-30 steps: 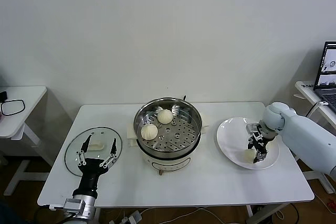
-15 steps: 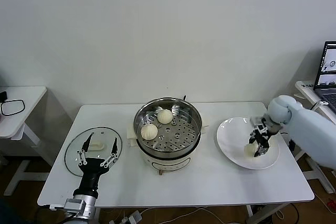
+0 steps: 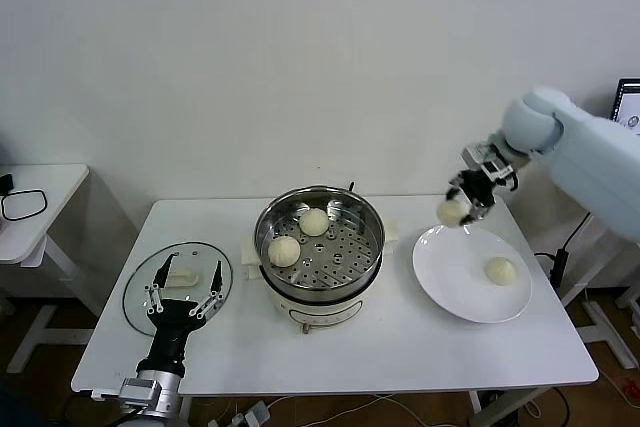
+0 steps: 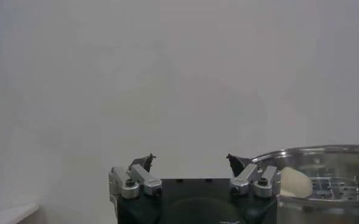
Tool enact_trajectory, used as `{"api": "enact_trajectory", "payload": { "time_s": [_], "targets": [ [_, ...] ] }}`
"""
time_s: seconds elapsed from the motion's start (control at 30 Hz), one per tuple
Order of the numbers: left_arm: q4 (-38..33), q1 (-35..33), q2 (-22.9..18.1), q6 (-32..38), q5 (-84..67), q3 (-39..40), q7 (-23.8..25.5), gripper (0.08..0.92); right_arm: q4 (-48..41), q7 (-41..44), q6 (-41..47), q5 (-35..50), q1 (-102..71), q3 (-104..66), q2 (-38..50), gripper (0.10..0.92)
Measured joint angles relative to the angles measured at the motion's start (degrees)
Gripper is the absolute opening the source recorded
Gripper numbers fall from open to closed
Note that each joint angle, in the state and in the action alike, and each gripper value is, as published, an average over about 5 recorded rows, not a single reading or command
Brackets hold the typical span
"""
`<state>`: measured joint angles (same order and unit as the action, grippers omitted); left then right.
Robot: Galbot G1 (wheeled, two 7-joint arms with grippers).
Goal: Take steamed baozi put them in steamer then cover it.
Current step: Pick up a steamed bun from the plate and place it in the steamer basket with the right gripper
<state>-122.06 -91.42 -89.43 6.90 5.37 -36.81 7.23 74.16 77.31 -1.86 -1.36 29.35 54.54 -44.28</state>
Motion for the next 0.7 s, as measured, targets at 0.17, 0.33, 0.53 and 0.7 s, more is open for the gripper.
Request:
{"api": "enact_trajectory", "payload": {
  "time_s": [0.17, 0.33, 0.53, 0.7],
  "targets": [
    [0.3, 0.1, 0.1, 0.0, -0.2, -0.5, 0.2, 0.823, 4.3, -1.8, -5.9, 0.1, 5.9, 5.1, -4.0, 0.632],
    [0.8, 0.1, 0.2, 0.1, -0.3, -1.0, 0.3, 0.823, 7.9, -4.1, -11.4, -1.5, 9.0, 9.4, -8.4, 0.657],
    [1.5, 0.4, 0.3, 0.1, -0.7, -1.7, 0.4, 0.823, 10.5, -7.1, -17.2, -4.3, 10.2, 13.0, -12.8, 0.662],
    [2.1, 0.7, 0.5, 0.1, -1.0, -2.2, 0.5, 0.823, 11.9, -9.2, -21.2, -6.9, 9.2, 14.8, -15.6, 0.662]
  ]
}}
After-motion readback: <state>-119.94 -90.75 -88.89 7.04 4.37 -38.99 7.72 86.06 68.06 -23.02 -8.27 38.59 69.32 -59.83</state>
